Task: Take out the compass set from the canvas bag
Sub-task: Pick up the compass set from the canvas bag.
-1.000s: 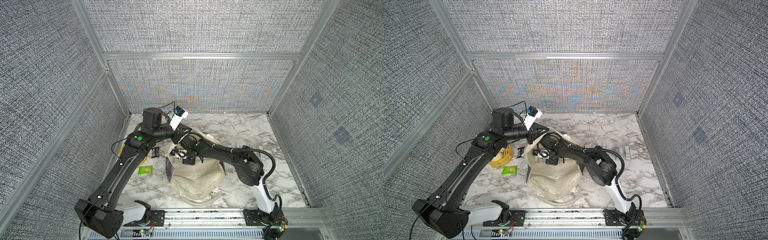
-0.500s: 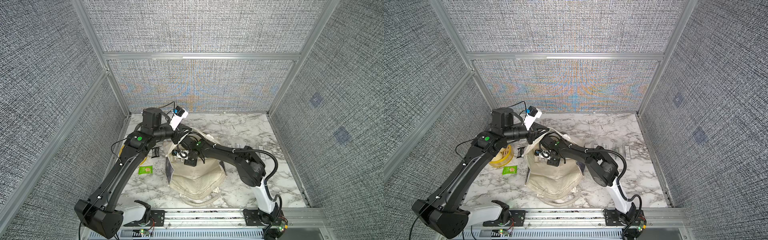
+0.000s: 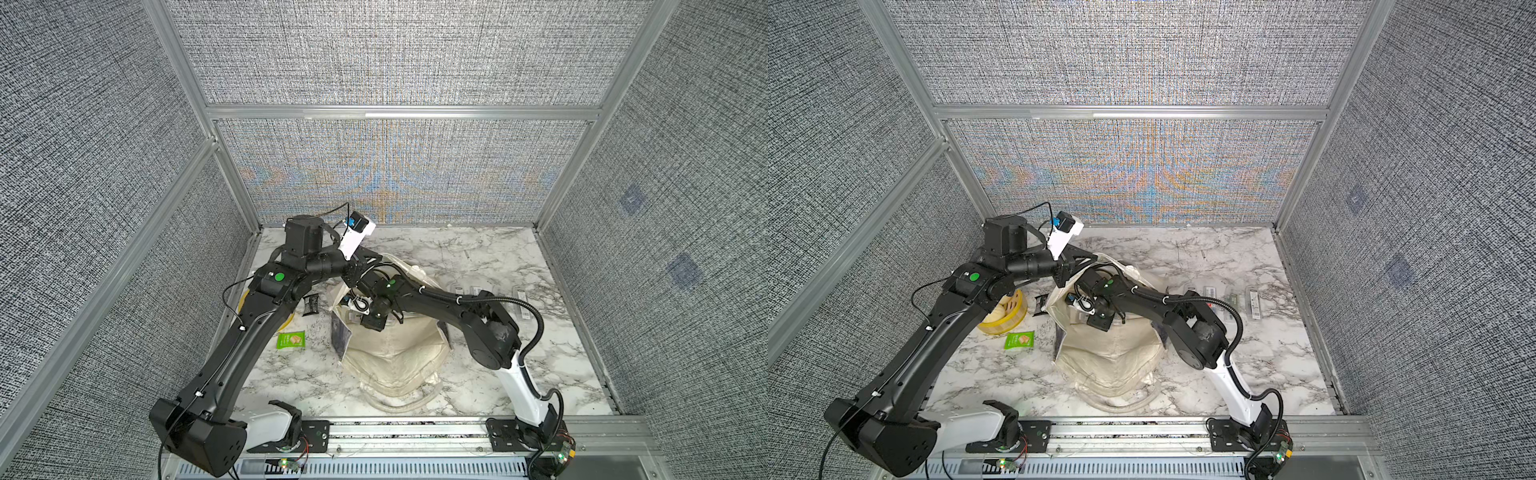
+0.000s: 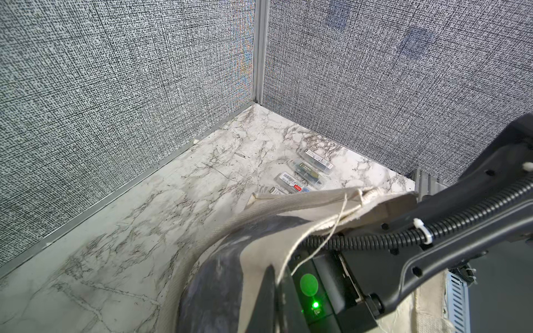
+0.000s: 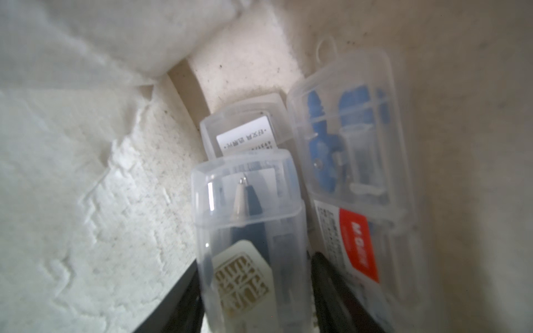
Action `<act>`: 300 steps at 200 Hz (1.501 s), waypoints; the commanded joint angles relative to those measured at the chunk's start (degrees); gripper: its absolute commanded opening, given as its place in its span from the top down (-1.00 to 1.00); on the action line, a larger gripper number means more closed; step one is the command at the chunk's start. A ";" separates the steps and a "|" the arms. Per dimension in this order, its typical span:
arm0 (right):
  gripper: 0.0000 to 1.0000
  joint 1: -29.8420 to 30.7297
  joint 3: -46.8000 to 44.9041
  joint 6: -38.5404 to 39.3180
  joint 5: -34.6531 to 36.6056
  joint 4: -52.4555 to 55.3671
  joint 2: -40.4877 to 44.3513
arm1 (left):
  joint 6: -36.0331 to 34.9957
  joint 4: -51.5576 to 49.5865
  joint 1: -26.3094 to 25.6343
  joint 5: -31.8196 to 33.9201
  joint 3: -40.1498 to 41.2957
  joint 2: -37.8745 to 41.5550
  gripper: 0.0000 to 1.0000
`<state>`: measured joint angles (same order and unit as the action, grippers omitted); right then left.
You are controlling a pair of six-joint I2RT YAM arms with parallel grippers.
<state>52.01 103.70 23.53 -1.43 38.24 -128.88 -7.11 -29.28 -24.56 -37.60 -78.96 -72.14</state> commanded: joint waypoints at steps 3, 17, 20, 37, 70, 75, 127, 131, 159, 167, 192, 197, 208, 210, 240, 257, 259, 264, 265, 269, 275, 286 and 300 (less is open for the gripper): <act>-0.03 -0.24 0.03 -2.48 -0.86 4.56 0.06 | -0.27 2.04 -0.05 -3.44 -0.32 0.66 1.00; 0.03 -0.31 -0.42 -2.42 -0.45 4.48 0.72 | -0.27 2.04 0.01 -3.40 -0.32 0.76 1.00; 0.04 -0.21 -0.42 -2.28 -0.26 4.52 0.81 | -0.27 2.03 0.00 -3.36 -0.32 0.75 1.00; 0.04 -0.02 -0.38 -1.69 0.75 5.24 1.42 | -0.36 2.09 -0.02 -3.27 -0.32 0.85 1.00; 0.04 0.62 0.64 -1.23 2.45 6.69 2.83 | -0.18 2.22 -0.05 -3.33 -0.23 0.46 1.00; 0.04 0.71 0.91 -1.28 2.76 7.06 2.99 | -0.27 2.23 -0.05 -3.27 -0.23 0.40 1.00; 0.04 1.95 0.95 -1.00 4.85 9.74 7.51 | 0.07 2.60 0.01 -2.39 -0.23 -0.45 1.00; 0.04 2.04 0.54 -0.99 4.78 9.83 8.12 | 0.15 2.72 -0.01 -2.30 -0.23 -0.40 1.00; 0.04 2.65 -1.84 -1.12 4.38 9.75 12.42 | 1.29 3.41 -0.01 -2.12 -0.65 -0.59 1.00; 0.04 2.68 -2.32 -1.20 4.46 9.74 13.49 | 1.53 3.47 0.02 -2.00 -0.80 -0.64 1.00; 0.04 3.54 -4.53 -1.10 4.60 9.84 16.67 | 2.09 3.94 -0.03 -0.45 -0.93 -0.55 1.00; 0.04 3.66 -5.05 -0.97 4.68 9.84 17.33 | 2.31 4.07 0.03 -0.10 -0.93 -0.58 1.00; 0.04 4.36 -6.04 -0.78 4.53 10.15 18.82 | 2.61 4.39 0.03 0.28 -1.02 -0.42 1.00; 0.04 4.51 -6.18 -0.68 4.45 10.25 19.08 | 2.63 4.40 0.06 0.33 -1.02 -0.43 1.00; 0.04 5.83 -8.57 -0.56 4.54 11.31 22.29 | 3.80 6.54 0.05 0.69 -0.17 1.03 1.00; 0.05 5.91 -9.57 -1.07 5.70 11.98 23.39 | 3.78 6.83 0.20 1.19 0.03 1.34 1.00; 0.05 5.98 -9.59 -1.11 5.84 12.06 23.54 | 3.78 6.79 0.14 1.26 0.03 1.31 1.00; 0.05 6.09 -9.59 -1.21 6.11 12.49 23.88 | 3.70 6.74 0.20 1.38 0.03 1.26 1.00; 0.05 6.09 -9.63 -1.21 6.15 12.57 23.95 | 3.69 6.71 0.21 1.39 0.03 1.28 1.00; 0.05 6.17 -9.56 -1.34 6.32 12.85 24.37 | 3.69 6.69 0.19 1.44 0.03 1.21 1.00; 0.05 6.43 -9.41 -1.57 6.47 13.18 24.95 | 3.69 6.77 0.23 1.48 0.03 1.12 1.00; 0.05 6.93 -8.83 -1.81 6.86 13.80 26.26 | 3.77 6.80 0.21 1.57 0.01 0.99 1.00; 0.05 7.54 -7.57 -1.83 6.90 14.49 28.03 | 3.84 7.01 0.27 1.66 0.03 1.03 1.00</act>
<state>58.61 94.56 22.44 4.93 50.94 -103.18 -3.40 -26.65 -24.43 -35.73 -78.89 -71.22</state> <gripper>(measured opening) 0.474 0.048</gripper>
